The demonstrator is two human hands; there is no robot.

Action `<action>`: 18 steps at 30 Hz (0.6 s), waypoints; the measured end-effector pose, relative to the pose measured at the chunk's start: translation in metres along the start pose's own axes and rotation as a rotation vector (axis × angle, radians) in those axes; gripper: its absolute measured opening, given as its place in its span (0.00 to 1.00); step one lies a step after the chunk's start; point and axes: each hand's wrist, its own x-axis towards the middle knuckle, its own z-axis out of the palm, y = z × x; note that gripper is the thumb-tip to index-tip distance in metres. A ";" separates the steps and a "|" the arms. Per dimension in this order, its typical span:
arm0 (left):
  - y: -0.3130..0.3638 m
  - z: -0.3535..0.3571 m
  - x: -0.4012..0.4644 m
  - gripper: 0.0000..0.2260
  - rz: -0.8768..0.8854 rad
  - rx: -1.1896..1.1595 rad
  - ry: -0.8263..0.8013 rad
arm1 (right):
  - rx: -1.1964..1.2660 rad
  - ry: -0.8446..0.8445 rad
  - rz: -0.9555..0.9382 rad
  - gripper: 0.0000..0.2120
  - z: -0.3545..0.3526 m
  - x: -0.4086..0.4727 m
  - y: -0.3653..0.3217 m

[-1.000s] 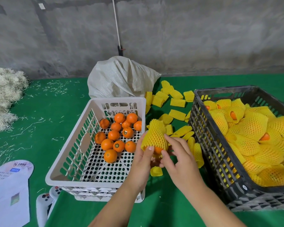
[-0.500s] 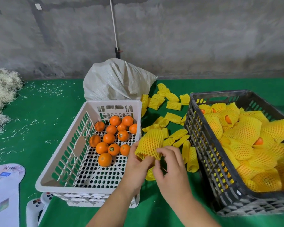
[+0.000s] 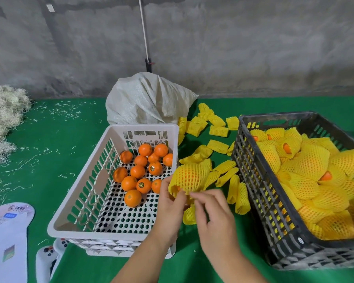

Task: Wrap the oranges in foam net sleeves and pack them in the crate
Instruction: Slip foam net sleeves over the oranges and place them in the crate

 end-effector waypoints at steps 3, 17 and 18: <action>-0.002 -0.003 0.001 0.15 0.023 -0.001 0.004 | 0.176 -0.023 0.245 0.15 0.003 0.005 -0.009; -0.011 0.000 -0.001 0.35 0.172 0.289 -0.133 | 0.993 -0.239 0.995 0.25 -0.009 0.032 -0.017; -0.012 0.000 -0.001 0.36 0.166 0.303 -0.132 | 0.979 -0.246 0.984 0.27 -0.010 0.033 -0.017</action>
